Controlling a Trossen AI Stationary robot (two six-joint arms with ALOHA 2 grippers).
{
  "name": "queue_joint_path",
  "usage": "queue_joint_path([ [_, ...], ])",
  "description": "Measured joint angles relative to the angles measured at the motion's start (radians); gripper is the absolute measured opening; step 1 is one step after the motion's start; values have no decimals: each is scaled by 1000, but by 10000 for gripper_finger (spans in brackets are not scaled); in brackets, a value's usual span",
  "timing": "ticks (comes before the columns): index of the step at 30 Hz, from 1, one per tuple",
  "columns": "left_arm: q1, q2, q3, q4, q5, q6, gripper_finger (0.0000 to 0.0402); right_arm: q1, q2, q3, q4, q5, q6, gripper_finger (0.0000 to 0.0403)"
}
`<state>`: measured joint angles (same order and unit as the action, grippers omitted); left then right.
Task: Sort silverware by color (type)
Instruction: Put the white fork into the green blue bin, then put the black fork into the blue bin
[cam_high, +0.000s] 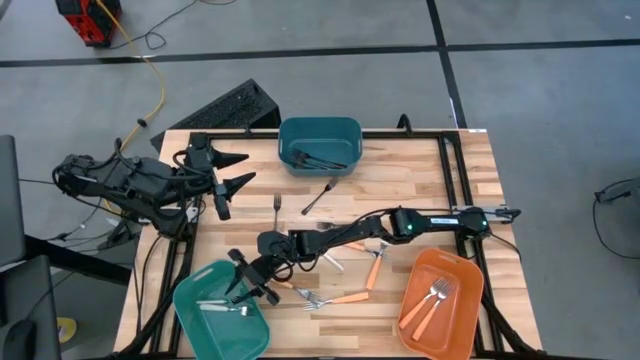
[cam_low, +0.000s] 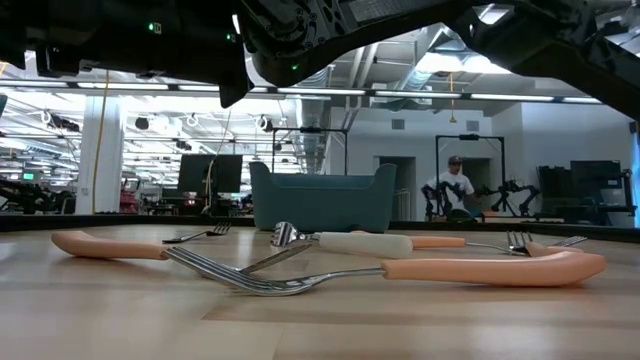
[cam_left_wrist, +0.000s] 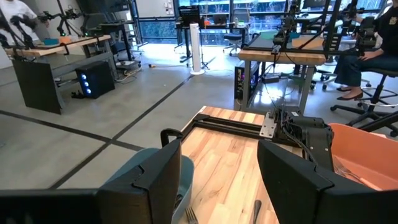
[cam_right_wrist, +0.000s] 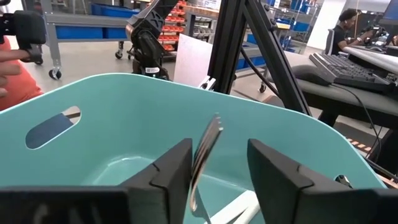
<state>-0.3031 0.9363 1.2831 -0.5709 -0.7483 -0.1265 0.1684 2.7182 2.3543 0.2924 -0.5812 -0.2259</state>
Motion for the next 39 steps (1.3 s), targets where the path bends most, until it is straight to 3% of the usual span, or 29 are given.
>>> queue_joint_path([
  [9, 0, 0, 0, 0, 0, 0, 199, 0, 0, 0, 0, 0, 25, 249],
  [19, 0, 0, 0, -10, 0, -7, 199, -15, -8, 0, -25, 0, 24, 256],
  [24, 0, 0, 0, -82, 3, -60, 199, -39, -128, 0, -354, 58, -144, 256],
  [31, 0, -1, 0, -102, 0, -64, 199, -77, -358, 1, -861, 318, -404, 255],
  [34, 0, -1, 0, -106, -24, -61, 199, -107, -442, 1, -1092, 430, -426, 255],
  [39, 0, -2, 0, -136, -113, -69, 199, -189, -550, 2, -1453, 519, -323, 255],
])
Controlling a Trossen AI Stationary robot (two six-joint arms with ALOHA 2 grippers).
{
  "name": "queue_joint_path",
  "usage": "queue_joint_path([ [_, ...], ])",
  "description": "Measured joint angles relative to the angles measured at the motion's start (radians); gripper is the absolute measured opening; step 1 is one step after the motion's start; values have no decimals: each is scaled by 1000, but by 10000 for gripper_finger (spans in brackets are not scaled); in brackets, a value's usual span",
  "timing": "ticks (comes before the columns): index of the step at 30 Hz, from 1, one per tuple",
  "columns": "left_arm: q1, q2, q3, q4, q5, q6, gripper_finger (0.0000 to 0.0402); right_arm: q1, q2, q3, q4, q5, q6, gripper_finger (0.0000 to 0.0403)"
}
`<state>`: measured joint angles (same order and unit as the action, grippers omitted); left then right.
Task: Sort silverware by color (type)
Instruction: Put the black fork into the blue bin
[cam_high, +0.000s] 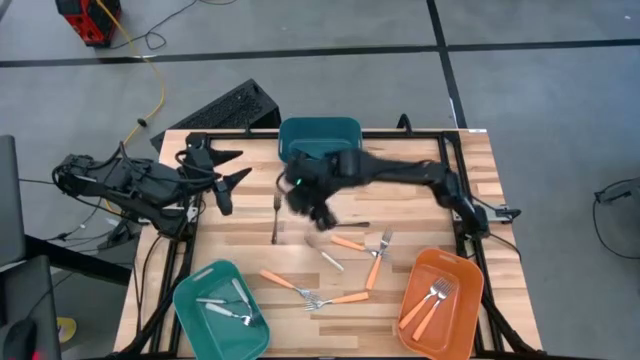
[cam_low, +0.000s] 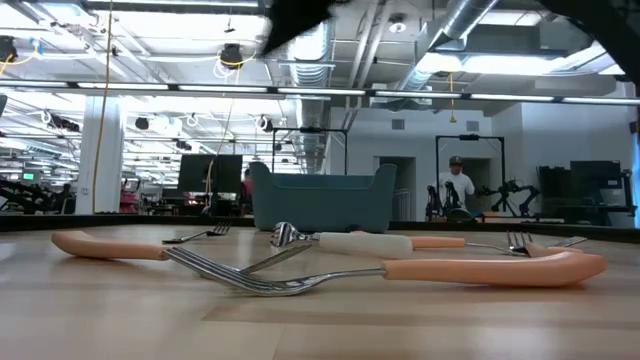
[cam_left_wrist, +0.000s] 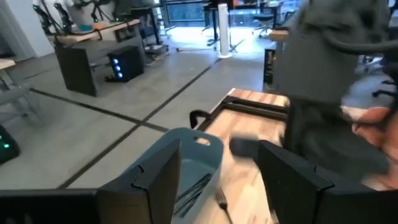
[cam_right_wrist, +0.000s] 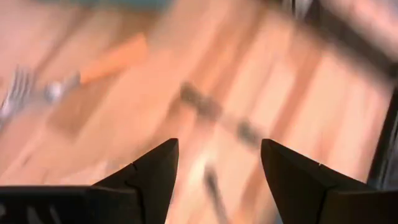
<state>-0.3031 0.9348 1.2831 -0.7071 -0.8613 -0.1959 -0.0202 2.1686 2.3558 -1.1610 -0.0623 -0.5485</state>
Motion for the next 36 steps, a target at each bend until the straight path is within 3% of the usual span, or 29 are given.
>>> queue_joint_path([
  [8, 18, 0, -89, -115, 28, -158, 199, -110, -104, -1, -409, 101, 178, 255],
  [13, 47, 5, -235, -122, 102, -286, 199, -141, -213, -29, -410, 154, 209, 255],
  [21, 101, 60, -449, -8, 130, -458, 199, -140, -404, -28, -409, 281, 366, 255],
  [31, 171, 307, -473, 29, 149, -606, 199, -55, -571, -27, -410, 406, 512, 255],
  [36, 205, 452, -472, 26, 154, -723, 199, -5, -616, -27, -410, 409, 530, 255],
])
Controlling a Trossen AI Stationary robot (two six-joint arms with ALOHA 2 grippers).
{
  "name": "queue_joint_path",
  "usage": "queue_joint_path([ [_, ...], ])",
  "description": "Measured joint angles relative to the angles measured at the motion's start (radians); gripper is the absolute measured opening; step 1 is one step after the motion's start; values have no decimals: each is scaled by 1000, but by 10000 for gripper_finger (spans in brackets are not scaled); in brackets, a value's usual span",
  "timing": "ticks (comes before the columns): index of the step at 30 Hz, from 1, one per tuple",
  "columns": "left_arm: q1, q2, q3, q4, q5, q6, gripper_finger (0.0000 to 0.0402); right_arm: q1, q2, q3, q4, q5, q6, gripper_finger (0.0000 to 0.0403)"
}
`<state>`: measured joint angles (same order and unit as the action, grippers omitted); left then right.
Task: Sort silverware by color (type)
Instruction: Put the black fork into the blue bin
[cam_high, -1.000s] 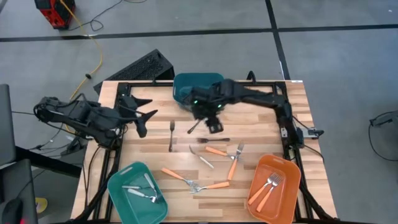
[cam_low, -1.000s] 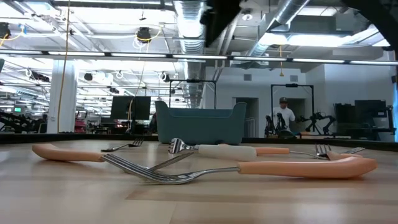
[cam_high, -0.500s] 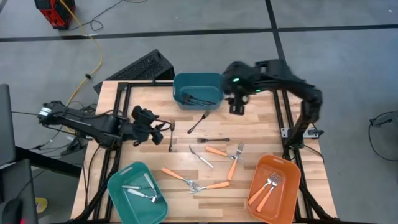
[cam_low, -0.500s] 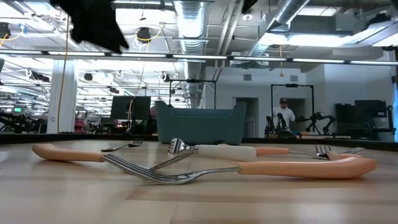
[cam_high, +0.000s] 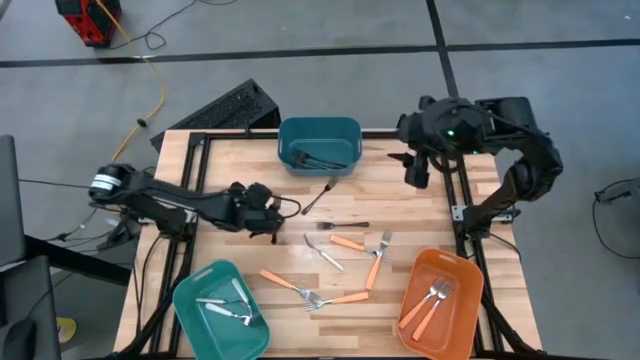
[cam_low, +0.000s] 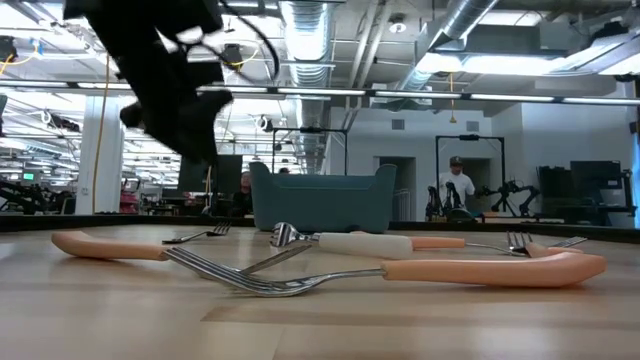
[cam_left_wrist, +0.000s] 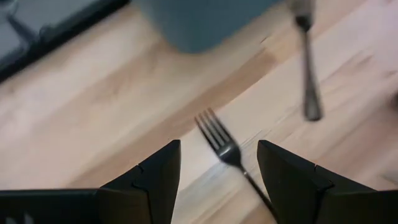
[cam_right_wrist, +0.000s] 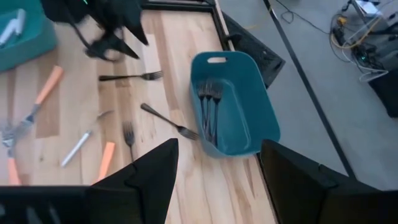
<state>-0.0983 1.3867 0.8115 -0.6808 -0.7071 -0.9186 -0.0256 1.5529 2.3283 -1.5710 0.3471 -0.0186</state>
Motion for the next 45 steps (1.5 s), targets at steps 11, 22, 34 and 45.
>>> queue_joint_path([
  [11, 13, 275, 116, -4, 29, -74, 199, 47, 13, 0, 0, 0, 18, 255],
  [22, -88, 350, 108, -7, -41, -369, 199, 52, 19, 0, 0, -2, 18, 255],
  [34, -156, 419, 78, 51, -75, -485, 199, 52, 18, 0, 0, -6, 19, 255],
  [45, -148, 506, 83, 98, -59, -484, 140, 52, 18, 0, 0, -8, 20, 255],
])
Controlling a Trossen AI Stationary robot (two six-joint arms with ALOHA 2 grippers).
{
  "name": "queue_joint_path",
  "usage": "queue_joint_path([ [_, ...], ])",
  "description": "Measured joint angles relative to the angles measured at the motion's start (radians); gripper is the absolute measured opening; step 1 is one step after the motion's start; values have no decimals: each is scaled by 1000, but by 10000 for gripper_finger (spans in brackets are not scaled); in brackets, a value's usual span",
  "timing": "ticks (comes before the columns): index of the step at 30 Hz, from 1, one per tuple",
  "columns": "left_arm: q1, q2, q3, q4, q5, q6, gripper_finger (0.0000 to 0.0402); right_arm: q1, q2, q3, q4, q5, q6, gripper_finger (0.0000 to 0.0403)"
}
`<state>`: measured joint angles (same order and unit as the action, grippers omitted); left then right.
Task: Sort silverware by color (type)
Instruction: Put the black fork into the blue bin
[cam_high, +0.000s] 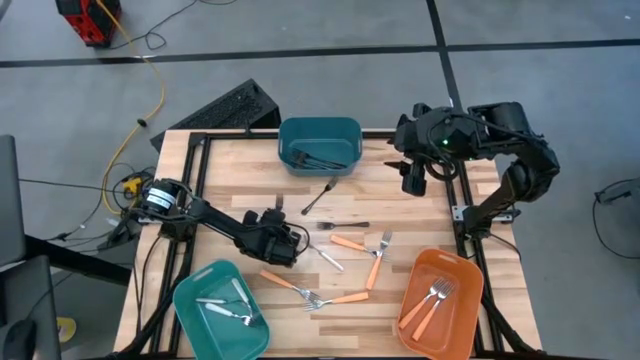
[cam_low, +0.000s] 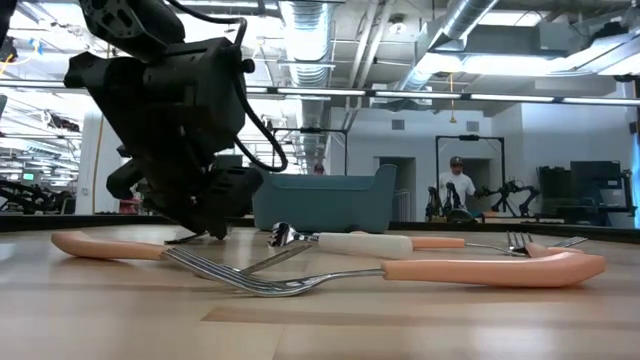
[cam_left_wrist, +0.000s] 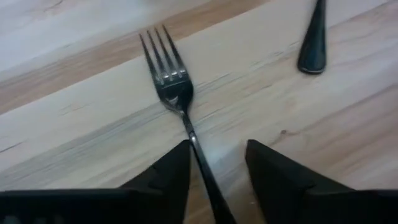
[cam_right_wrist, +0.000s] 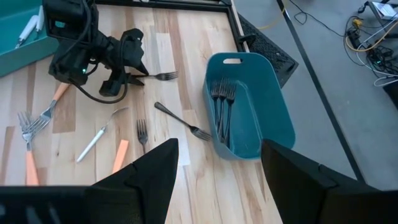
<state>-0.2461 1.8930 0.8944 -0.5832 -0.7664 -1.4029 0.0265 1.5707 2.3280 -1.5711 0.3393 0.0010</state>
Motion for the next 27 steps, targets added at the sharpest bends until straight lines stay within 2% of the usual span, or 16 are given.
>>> queue_joint_path([
  [5, -2, 1, 0, 20, 19, 40, 37, 0, 0, 0, 0, 0, 2, 255],
  [7, -2, 2, 0, 23, 29, 66, 11, 0, 0, 0, 0, 0, 2, 255],
  [15, -2, -5, -4, 37, 26, 135, 2, 1, 0, 0, 0, 0, 9, 255],
  [21, -9, -87, -12, 90, 39, 230, 1, 0, 0, 0, 0, 0, -51, 255],
  [27, -36, -224, -9, 105, -99, 316, 0, 0, -8, -7, 3, 0, -74, 255],
])
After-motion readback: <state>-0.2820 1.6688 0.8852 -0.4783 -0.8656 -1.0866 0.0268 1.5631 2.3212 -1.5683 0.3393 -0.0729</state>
